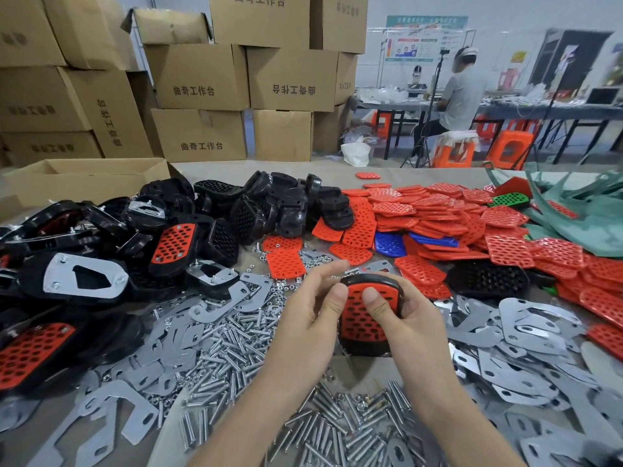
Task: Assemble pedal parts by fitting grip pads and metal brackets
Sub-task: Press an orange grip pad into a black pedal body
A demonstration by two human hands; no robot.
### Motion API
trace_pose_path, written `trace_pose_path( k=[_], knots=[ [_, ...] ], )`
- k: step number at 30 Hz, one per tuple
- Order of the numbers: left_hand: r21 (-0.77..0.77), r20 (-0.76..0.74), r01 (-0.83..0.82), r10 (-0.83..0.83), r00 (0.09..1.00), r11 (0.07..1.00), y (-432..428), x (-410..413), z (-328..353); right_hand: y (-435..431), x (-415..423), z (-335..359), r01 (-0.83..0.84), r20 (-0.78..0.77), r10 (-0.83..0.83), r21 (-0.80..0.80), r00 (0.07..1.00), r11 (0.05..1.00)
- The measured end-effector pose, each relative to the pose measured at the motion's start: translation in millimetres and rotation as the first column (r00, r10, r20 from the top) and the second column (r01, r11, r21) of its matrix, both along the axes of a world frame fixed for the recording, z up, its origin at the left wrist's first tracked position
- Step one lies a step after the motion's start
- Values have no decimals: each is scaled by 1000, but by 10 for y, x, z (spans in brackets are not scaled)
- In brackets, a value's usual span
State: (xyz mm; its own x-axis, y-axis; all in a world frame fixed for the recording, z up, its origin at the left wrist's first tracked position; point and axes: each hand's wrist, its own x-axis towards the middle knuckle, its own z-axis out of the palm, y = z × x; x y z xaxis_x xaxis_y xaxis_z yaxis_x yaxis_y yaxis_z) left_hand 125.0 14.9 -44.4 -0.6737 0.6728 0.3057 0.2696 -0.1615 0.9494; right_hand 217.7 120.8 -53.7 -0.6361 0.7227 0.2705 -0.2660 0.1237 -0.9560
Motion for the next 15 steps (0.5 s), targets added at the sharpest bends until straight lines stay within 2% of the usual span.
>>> trace_pose_path(
  k=[5,8,15],
  knots=[
    [49,-52,-7,10,999,999,1,29,7,19,5,11,58,-39,-61,-77,997,995],
    [31,-179,-47,52,982,998,-4,34,11,25,19,9,60,-39,-65,-125,997,990],
    [-35,-460,-177,141,876,984,-6,89,-52,17,-5,-21,40,-51,-44,-78,998,996]
  ],
)
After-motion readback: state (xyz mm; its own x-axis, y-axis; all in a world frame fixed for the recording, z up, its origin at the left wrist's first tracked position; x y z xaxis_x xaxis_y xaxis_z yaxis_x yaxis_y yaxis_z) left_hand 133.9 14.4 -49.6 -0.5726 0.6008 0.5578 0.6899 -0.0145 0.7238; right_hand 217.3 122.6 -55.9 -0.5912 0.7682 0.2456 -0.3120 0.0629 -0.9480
